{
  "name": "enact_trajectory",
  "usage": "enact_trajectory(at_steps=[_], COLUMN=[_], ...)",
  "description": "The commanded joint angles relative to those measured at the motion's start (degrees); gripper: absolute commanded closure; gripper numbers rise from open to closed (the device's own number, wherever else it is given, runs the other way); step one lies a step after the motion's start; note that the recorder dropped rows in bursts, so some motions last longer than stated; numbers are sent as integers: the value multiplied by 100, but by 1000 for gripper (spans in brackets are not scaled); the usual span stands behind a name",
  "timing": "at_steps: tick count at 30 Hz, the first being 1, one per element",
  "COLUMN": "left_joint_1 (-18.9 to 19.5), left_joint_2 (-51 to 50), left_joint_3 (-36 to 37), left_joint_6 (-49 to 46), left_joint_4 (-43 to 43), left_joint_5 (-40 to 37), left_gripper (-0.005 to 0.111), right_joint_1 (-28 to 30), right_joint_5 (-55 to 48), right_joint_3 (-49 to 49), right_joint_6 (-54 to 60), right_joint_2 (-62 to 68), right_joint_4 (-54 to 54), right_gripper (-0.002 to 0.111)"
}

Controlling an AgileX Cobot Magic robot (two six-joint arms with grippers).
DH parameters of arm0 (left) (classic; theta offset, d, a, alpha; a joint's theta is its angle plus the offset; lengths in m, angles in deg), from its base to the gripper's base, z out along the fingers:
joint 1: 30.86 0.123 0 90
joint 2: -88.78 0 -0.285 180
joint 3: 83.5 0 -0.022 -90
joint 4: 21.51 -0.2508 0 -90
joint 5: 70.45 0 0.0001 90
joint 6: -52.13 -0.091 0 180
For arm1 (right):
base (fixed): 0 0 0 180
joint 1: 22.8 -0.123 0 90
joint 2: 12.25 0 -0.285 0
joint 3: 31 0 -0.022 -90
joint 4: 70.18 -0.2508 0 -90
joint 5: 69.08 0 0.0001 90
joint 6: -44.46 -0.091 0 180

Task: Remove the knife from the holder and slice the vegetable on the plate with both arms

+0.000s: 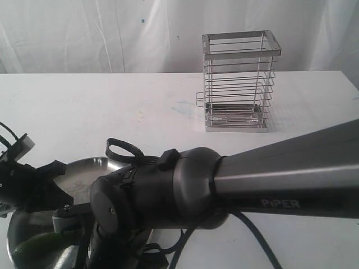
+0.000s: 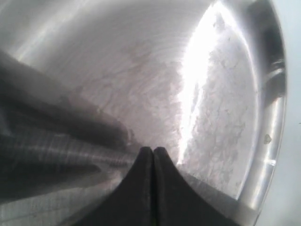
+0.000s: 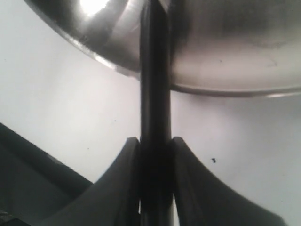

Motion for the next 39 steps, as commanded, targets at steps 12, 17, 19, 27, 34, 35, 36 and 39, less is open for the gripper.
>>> enact_trajectory(at_steps=[12, 17, 19, 27, 34, 35, 36, 39], left_joint_1=[85, 85, 63, -254, -254, -254, -254, -254], left_joint_2=[1388, 1848, 1908, 1775, 1762, 1762, 1762, 1738], left_joint_3=[46, 477, 572, 900, 1128, 1159, 1170, 1206], left_joint_6=[1312, 1229, 1229, 1267, 1294, 1294, 1294, 1294], left_joint_4=[-1933, -1943, -1943, -2185, -2146, -2104, -2098, -2084], left_joint_5=[-879, -871, -846, -234, 138, 190, 219, 351], left_gripper=[107, 107, 107, 107, 107, 107, 107, 107], right_joint_1=[25, 121, 121, 121, 108, 108, 108, 108], right_joint_5=[-76, -140, -155, -197, -439, -479, -528, -696], right_joint_3=[-33, -54, -54, -54, -54, -54, -54, -54], right_joint_6=[120, 215, 228, 239, 239, 239, 239, 239], right_joint_2=[-42, -42, -42, -42, -42, -42, -42, -42], right_joint_4=[22, 25, 34, -6, -113, -127, -155, -207], right_gripper=[93, 93, 93, 93, 93, 93, 93, 93])
